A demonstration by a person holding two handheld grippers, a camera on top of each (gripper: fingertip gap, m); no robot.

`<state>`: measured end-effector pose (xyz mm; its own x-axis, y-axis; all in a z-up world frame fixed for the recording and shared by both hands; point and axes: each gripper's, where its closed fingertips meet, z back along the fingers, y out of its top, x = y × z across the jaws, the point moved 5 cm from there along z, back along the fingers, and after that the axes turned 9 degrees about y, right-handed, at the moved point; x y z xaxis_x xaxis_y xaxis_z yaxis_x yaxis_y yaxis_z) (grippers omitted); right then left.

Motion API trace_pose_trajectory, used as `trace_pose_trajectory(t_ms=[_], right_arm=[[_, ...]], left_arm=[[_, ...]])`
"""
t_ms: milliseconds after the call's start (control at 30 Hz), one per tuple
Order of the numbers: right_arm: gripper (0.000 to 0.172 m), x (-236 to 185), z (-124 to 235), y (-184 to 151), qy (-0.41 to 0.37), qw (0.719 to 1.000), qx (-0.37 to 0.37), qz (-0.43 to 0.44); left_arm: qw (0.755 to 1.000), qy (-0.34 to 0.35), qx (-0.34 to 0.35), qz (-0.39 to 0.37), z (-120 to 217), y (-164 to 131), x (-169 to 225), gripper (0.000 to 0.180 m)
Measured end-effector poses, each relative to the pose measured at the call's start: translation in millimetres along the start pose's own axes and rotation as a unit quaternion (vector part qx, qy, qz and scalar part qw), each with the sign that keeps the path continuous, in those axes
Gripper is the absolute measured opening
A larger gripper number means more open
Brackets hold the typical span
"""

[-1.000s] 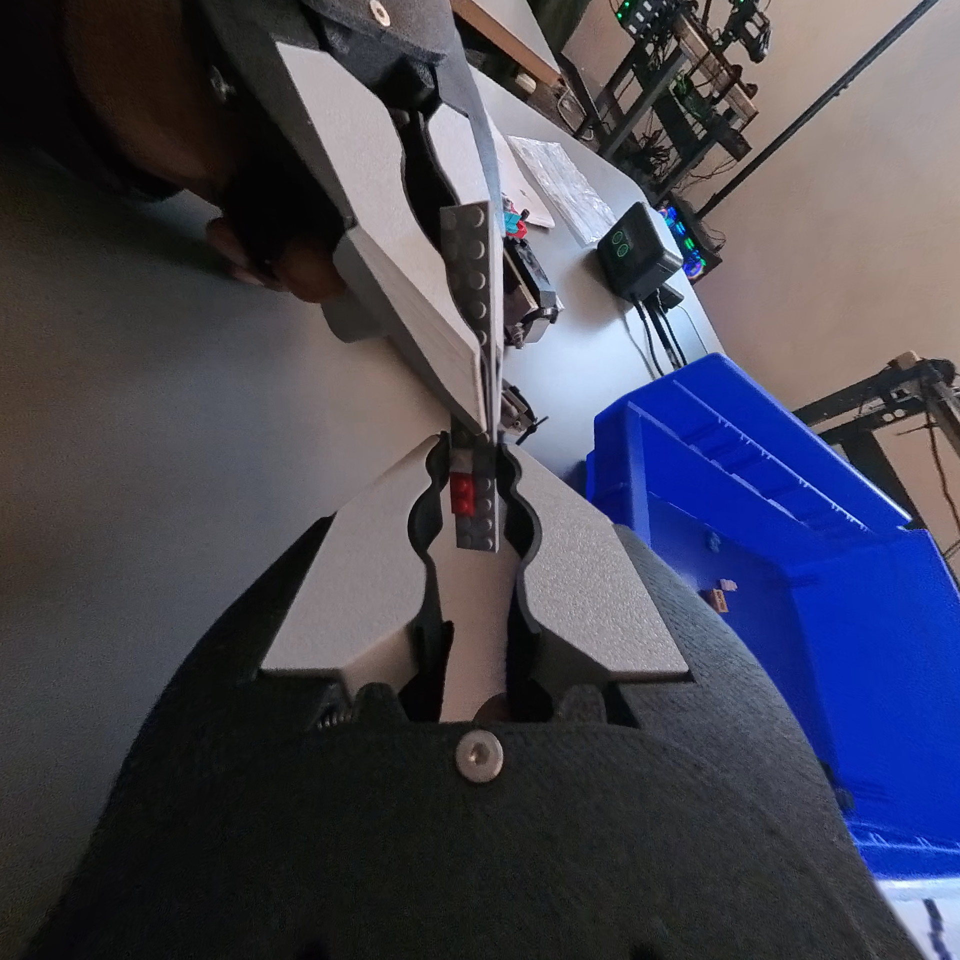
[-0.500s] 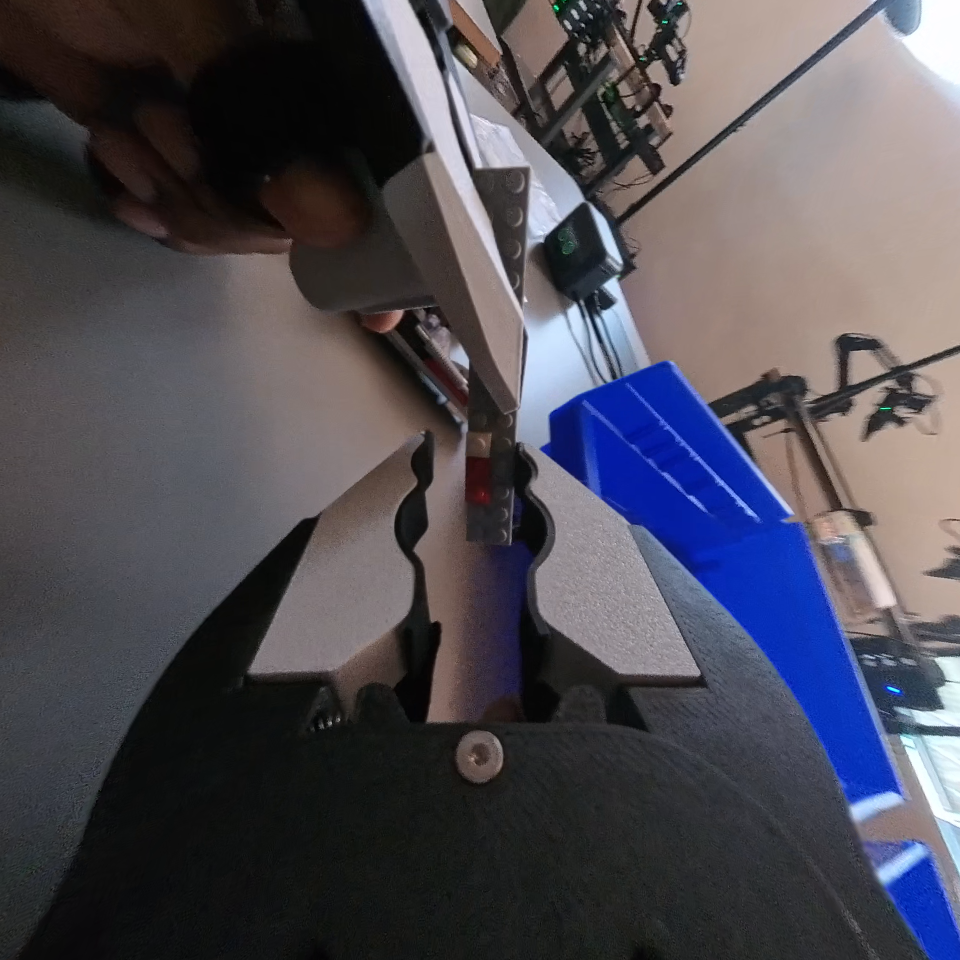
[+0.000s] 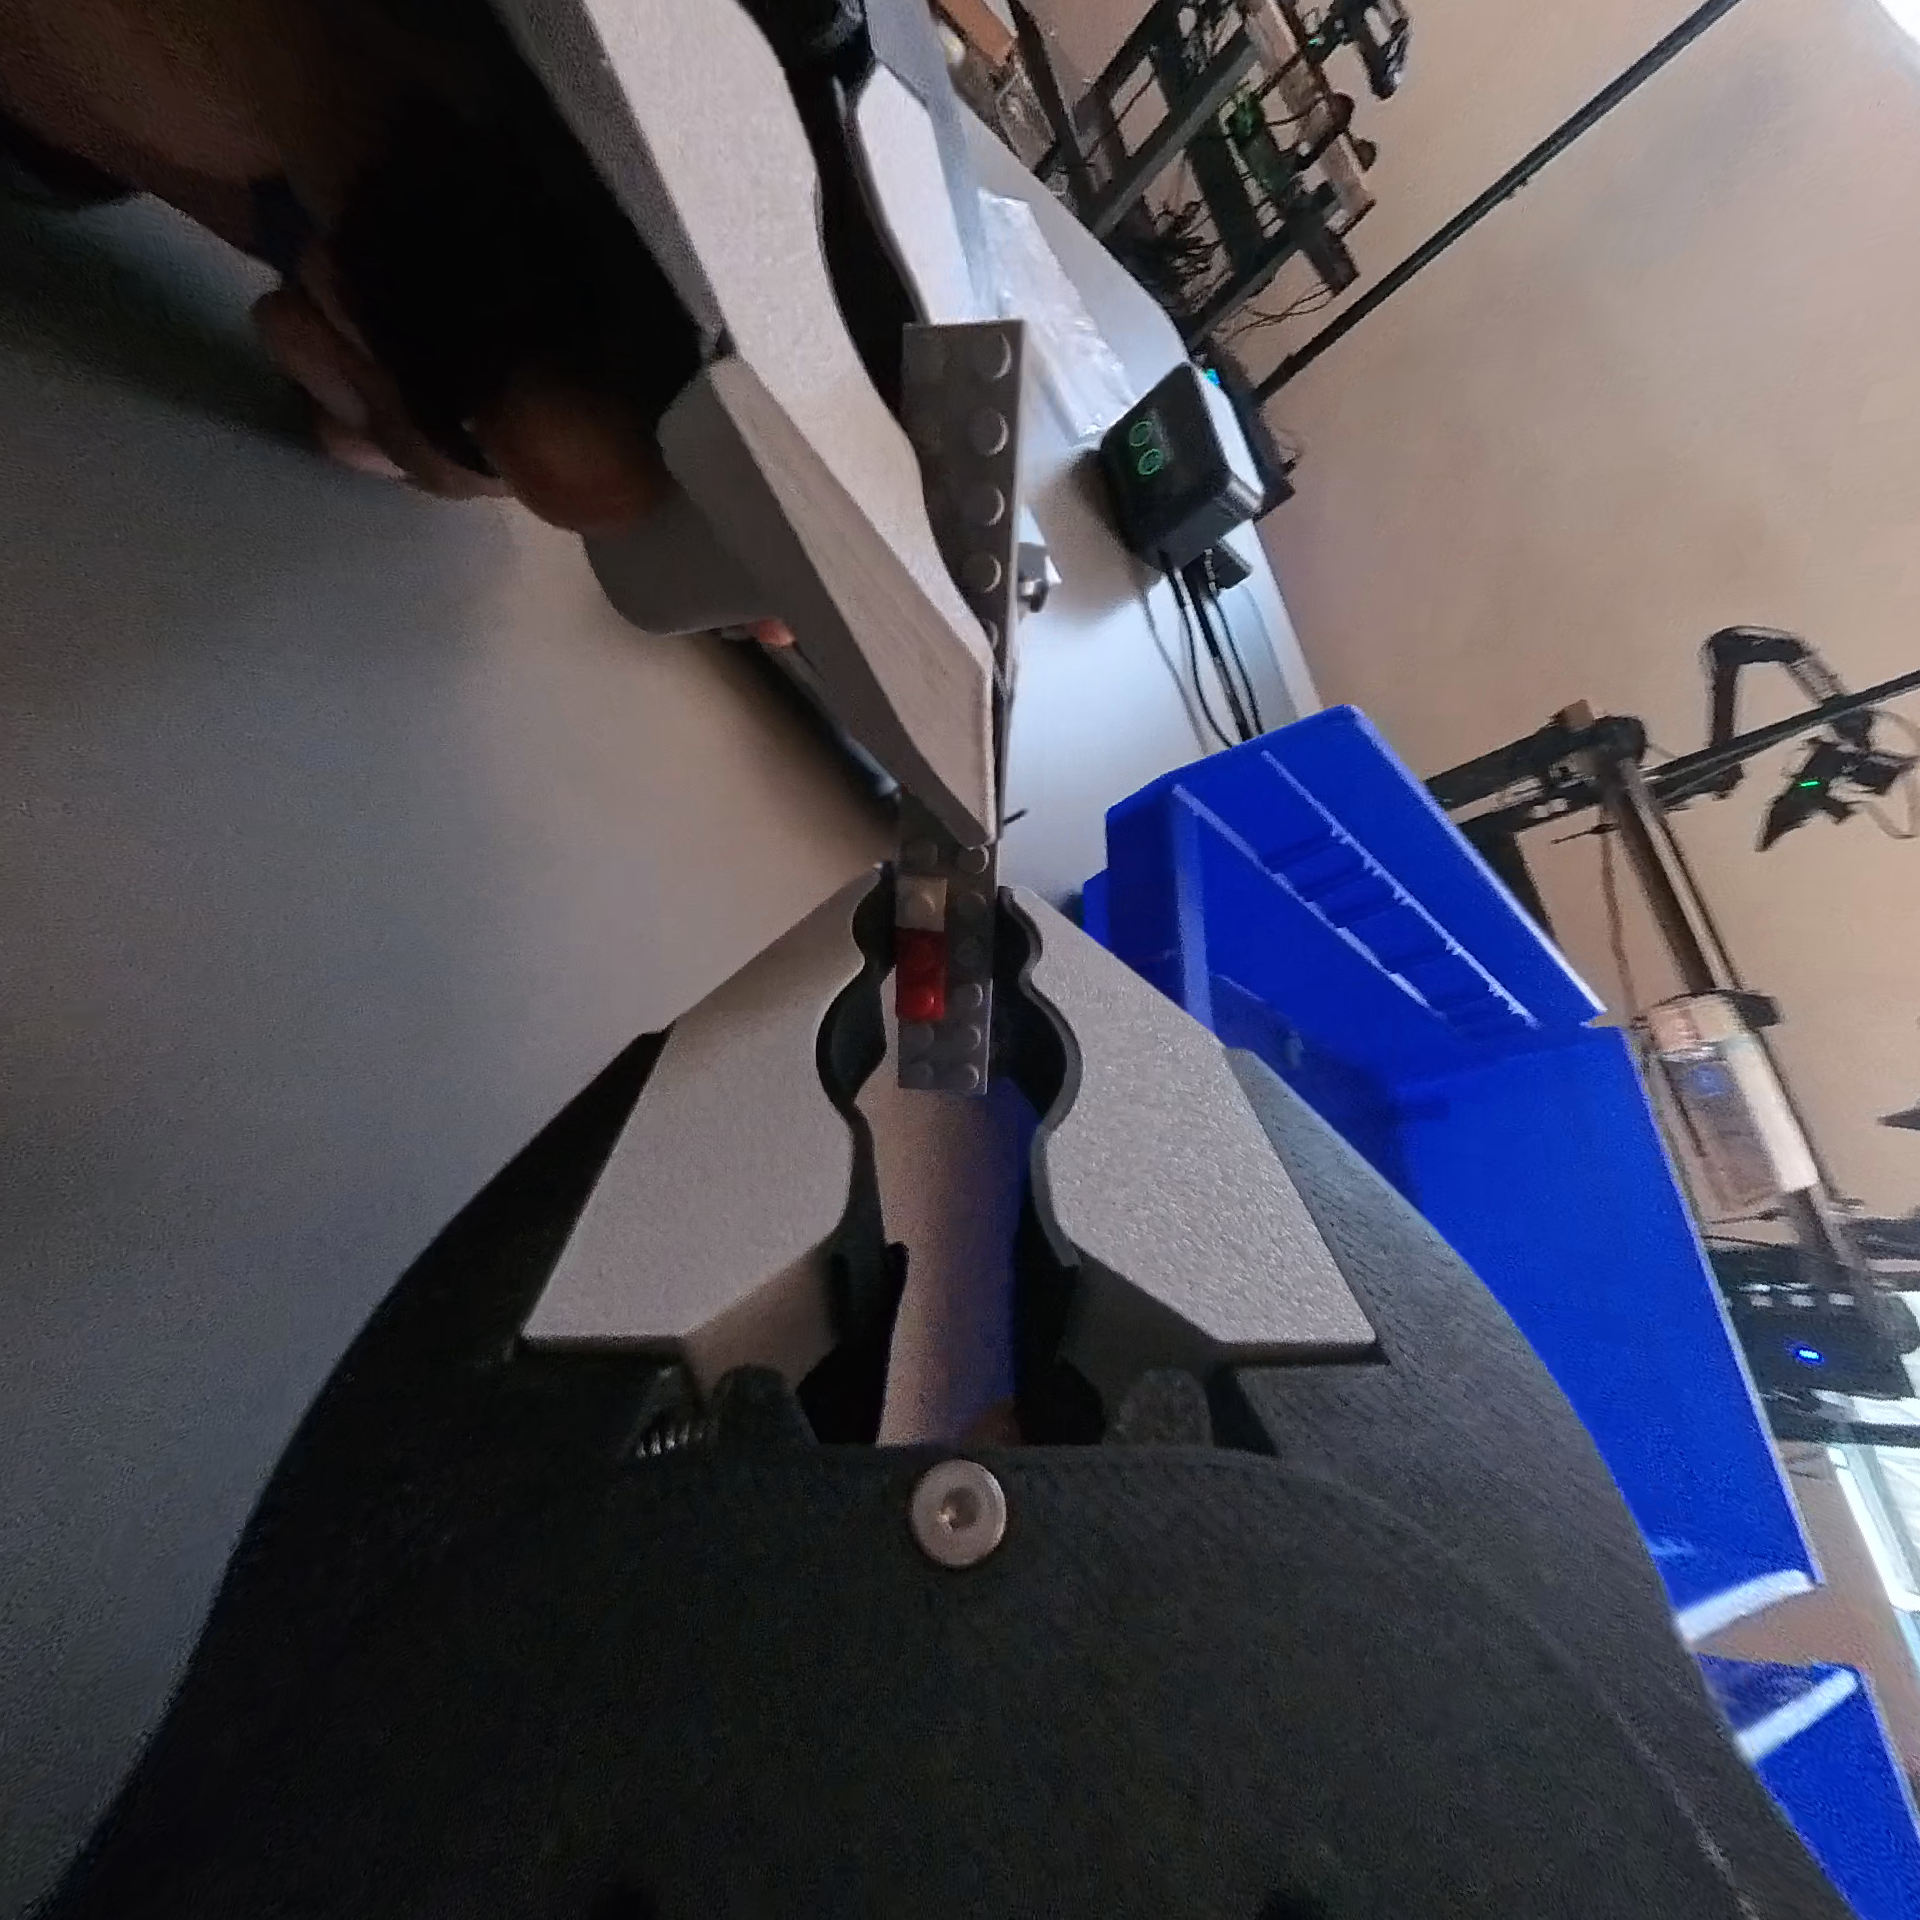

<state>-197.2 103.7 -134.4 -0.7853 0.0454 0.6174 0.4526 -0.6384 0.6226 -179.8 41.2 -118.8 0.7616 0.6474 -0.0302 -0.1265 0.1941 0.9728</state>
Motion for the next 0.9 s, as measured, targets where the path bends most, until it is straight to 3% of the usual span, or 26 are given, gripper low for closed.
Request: trace_pose_trajectory(t_ms=[267, 567, 733, 800, 900], right_arm=[[0.018, -4.2, 2.5, -3.1, 0.081, 0.993, 0.028, -0.087], [0.019, -4.7, 4.0, -5.8, 0.131, 0.977, 0.059, -0.157], [0.023, -1.3, 2.2, -5.9, 0.088, 0.983, 0.065, -0.149], [0.029, -0.6, 2.0, -5.1, 0.058, 0.99, 0.056, -0.116], [0.022, 1.6, 3.2, -3.3, 0.004, 0.998, 0.037, -0.048]], left_arm=[[0.999, -0.006, 0.002, -0.047, -1.3, -1.6, 2.8, 0.009], [0.999, -0.009, 0.0, -0.04, -2.1, -1.9, 4.0, 0.009], [0.999, 0.005, -0.002, 0.032, -4.0, 0.1, 1.2, 0.007], [0.998, 0.009, 0.0, 0.063, -4.4, 0.8, -0.5, 0.007], [0.993, 0.004, 0.0, 0.115, -4.3, 0.2, -4.5, 0.007]])
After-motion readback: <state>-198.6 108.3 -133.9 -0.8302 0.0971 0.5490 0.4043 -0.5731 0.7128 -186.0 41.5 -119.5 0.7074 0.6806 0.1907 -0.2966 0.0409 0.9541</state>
